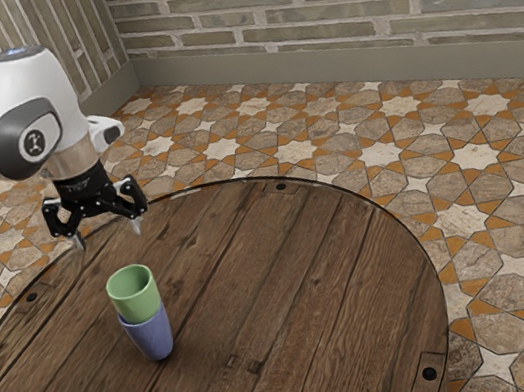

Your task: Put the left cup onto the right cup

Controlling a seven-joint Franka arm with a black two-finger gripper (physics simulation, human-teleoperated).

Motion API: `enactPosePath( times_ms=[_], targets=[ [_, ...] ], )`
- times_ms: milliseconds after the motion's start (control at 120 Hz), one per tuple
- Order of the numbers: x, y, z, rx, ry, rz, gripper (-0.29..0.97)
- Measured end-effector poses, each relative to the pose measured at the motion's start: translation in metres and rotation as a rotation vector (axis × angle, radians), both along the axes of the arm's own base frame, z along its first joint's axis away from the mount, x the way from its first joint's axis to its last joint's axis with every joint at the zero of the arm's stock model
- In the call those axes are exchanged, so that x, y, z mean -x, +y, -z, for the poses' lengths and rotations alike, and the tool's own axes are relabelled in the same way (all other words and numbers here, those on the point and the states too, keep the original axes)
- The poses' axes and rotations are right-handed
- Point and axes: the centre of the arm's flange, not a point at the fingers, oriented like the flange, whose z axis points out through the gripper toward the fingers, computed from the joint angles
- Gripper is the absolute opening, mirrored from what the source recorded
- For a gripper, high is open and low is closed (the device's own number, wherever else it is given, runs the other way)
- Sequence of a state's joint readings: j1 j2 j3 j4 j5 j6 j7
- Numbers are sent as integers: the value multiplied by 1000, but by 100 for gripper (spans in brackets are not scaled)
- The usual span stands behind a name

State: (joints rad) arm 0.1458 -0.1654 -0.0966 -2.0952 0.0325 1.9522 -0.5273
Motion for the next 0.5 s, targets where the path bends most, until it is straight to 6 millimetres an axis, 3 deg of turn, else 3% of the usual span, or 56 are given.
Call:
enactPosePath(
  times_ms=[283,500],
  targets=[
    [-20,-41,-69,0,-13,123,68],
    [-37,-82,-105,5,-5,271,68]
  ],
)
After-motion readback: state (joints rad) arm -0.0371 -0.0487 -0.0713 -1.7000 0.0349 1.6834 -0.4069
